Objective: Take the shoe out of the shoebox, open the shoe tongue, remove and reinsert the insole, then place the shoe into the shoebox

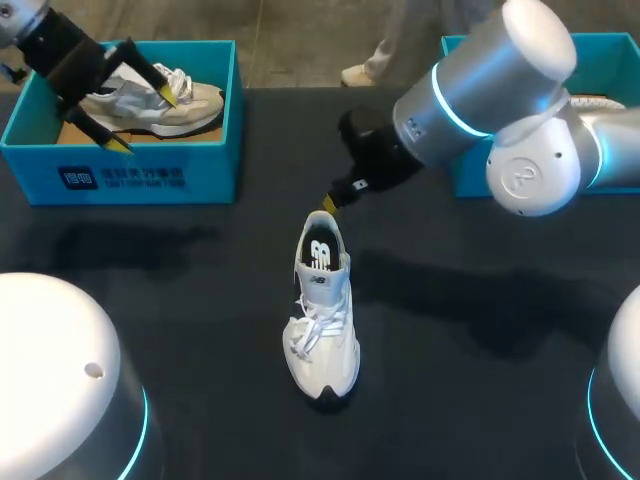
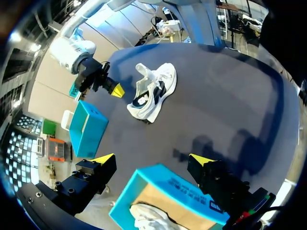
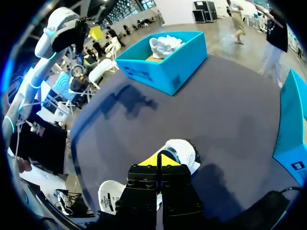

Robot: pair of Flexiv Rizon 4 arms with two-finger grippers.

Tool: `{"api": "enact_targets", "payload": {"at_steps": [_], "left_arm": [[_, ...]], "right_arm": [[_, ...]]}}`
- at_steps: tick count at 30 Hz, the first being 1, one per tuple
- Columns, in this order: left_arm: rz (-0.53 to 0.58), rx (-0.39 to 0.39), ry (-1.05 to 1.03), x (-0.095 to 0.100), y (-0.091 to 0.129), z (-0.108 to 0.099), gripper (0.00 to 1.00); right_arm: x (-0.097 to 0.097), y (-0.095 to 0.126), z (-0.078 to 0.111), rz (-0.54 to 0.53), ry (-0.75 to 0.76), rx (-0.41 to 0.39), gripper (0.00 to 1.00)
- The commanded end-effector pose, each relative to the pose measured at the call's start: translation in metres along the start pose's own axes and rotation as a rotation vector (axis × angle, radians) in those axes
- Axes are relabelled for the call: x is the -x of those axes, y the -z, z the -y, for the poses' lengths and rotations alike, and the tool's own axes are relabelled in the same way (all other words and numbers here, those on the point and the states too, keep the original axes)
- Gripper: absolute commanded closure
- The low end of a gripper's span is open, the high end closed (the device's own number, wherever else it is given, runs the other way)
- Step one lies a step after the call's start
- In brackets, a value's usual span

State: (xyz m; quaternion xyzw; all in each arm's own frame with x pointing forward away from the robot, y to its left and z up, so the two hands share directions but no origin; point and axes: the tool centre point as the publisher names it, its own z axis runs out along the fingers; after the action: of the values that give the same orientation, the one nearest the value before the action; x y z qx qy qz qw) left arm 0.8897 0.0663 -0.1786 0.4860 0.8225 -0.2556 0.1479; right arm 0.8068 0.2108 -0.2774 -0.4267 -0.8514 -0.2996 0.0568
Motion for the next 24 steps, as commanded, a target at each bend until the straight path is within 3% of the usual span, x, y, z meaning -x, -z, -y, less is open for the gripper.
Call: {"api": "enact_targets", "payload": {"at_steps": [1, 7, 18, 24], "left_arm": [[0.009, 0.015, 0.005, -0.004, 0.013, 0.0, 0.0], [0.005, 0.009, 0.008, 0.001, 0.013, -0.004, 0.0], [-0.003, -0.026, 0.006, 0.011, 0.001, -0.009, 0.0], [-0.001, -0.031, 0.008, 0.014, -0.003, -0.014, 0.0]], "right_arm": [[-0.004, -0.008, -0.009, 0.169, -0.04, -0.098, 1.0], [-0.007, -0.017, -0.009, 0.302, -0.12, -0.121, 1.0], [-0.027, -0.021, 0.016, 0.506, -0.267, -0.093, 1.0], [-0.035, -0.025, 0.03, 0.534, -0.328, -0.14, 1.0]]}}
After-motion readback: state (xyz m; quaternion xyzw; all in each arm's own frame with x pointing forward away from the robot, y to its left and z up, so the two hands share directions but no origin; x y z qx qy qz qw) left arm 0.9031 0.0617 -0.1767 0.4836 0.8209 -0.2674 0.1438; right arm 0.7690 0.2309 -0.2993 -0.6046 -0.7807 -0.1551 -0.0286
